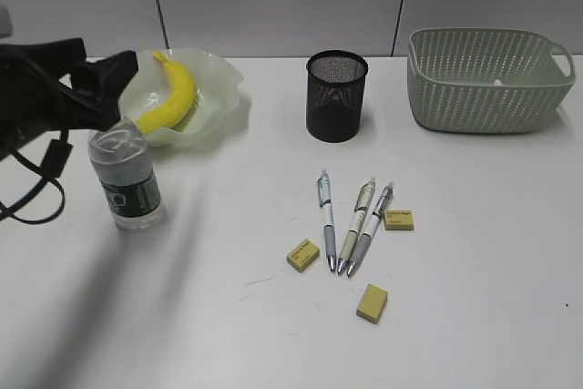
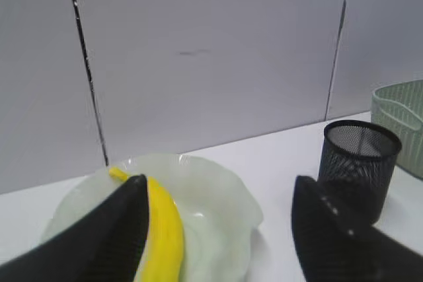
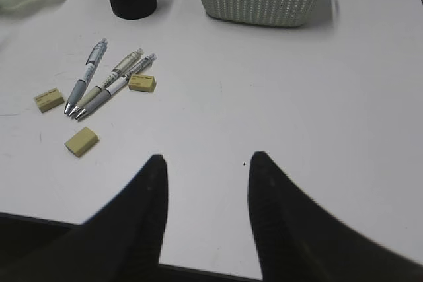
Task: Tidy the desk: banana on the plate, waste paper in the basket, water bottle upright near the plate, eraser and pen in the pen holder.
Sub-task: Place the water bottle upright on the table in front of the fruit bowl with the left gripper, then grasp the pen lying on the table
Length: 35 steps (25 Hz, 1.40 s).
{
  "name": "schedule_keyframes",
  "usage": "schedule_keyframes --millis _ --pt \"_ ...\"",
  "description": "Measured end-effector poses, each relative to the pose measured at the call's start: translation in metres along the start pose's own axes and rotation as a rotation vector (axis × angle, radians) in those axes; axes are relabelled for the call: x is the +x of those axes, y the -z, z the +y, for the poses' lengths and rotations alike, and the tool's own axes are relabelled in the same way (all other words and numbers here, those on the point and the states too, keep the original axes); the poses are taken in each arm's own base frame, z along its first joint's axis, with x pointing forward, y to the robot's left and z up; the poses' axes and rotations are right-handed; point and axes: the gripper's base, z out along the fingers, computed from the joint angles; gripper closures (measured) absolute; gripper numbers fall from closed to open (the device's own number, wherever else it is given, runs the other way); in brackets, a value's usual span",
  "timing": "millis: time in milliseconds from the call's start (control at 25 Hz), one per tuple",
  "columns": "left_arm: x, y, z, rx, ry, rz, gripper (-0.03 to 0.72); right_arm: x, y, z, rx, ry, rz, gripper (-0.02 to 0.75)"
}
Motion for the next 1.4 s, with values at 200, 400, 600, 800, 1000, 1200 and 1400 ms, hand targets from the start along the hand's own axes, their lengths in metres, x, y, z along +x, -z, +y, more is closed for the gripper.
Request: schedule_keyframes --millis 200,400,600,800,1000,1200,1400 --pt "-0.044 0.039 0.003 -0.061 0.024 0.287 0.256 0.0 0.0 0.0 0.0 0.0 0.0 0.408" --pt "-0.08 0.114 0.001 -0.096 0.03 0.525 0.338 0.0 0.0 0.0 0.0 0.0 0.0 0.408" --pt "-0.087 0.192 -0.002 -0.115 0.028 0.592 0.353 0.0 0.0 0.0 0.0 -0.001 0.0 0.408" --pt "-0.082 0.235 -0.004 -0.13 0.019 0.544 0.353 -0.001 0.0 0.001 -0.008 -0.006 -0.004 0.408" --pt "-0.059 0.252 -0.005 -0.134 0.022 0.549 0.369 -0.024 -0.004 0.002 -0.044 -0.02 -0.084 0.421" --pt "-0.059 0.278 -0.006 -0.132 0.021 0.397 0.391 -0.051 -0.057 -0.004 -0.099 -0.045 0.09 0.423" --pt "-0.058 0.284 -0.007 -0.131 0.021 0.361 0.423 -0.07 -0.134 -0.008 -0.207 -0.115 0.307 0.427"
